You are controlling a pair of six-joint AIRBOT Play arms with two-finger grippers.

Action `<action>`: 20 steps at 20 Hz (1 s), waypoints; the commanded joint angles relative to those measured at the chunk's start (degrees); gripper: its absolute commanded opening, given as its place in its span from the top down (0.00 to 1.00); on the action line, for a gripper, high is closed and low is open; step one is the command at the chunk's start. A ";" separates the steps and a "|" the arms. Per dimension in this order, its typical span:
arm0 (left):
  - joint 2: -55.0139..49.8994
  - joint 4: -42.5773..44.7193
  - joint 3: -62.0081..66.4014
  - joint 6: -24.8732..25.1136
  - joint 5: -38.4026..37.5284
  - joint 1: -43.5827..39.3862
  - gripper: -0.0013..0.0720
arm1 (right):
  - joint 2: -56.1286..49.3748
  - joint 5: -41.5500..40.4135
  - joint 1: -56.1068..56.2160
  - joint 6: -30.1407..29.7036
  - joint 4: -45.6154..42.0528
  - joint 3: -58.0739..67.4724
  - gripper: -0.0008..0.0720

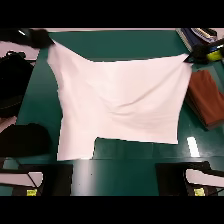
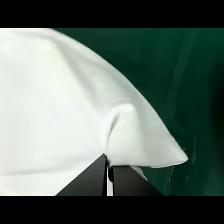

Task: Fold the shirts.

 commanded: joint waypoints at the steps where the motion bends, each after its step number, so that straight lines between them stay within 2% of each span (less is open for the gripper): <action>1: -10.97 -1.11 -1.07 -0.24 0.35 0.07 0.95 | -9.99 -3.10 1.46 1.14 -1.49 0.66 0.97; 3: -12.48 -0.85 -1.05 -0.22 2.82 0.35 0.94 | -14.62 -2.10 1.46 1.14 -1.44 5.05 0.97; 4: -12.44 -0.74 -1.05 -0.24 3.58 0.74 0.86 | -16.44 -1.49 1.44 1.14 -0.92 7.23 0.91; 5: -12.07 -0.74 -1.03 -0.90 3.61 1.51 0.40 | -18.10 -0.44 1.16 1.20 -0.42 9.68 0.54; 6: -12.04 -0.68 -0.28 -2.62 1.86 2.54 0.25 | -19.08 0.92 0.98 1.86 -0.46 11.87 0.43; 10: -11.91 -0.55 1.25 -2.99 -12.41 9.03 0.26 | -16.00 4.44 -0.39 1.31 -0.44 11.72 0.43; 12: -9.73 -0.42 -2.93 -2.71 -14.97 11.37 0.26 | -11.67 4.52 -1.22 -0.13 -0.39 6.23 0.46; 14: -4.09 0.61 -12.13 -1.22 -12.61 12.37 0.26 | -6.67 3.89 -1.57 -1.62 -0.48 -1.07 0.47; 20: 19.26 3.30 -51.91 -0.02 3.45 12.70 0.26 | 5.86 -3.61 -1.31 -2.25 0.98 -18.45 0.47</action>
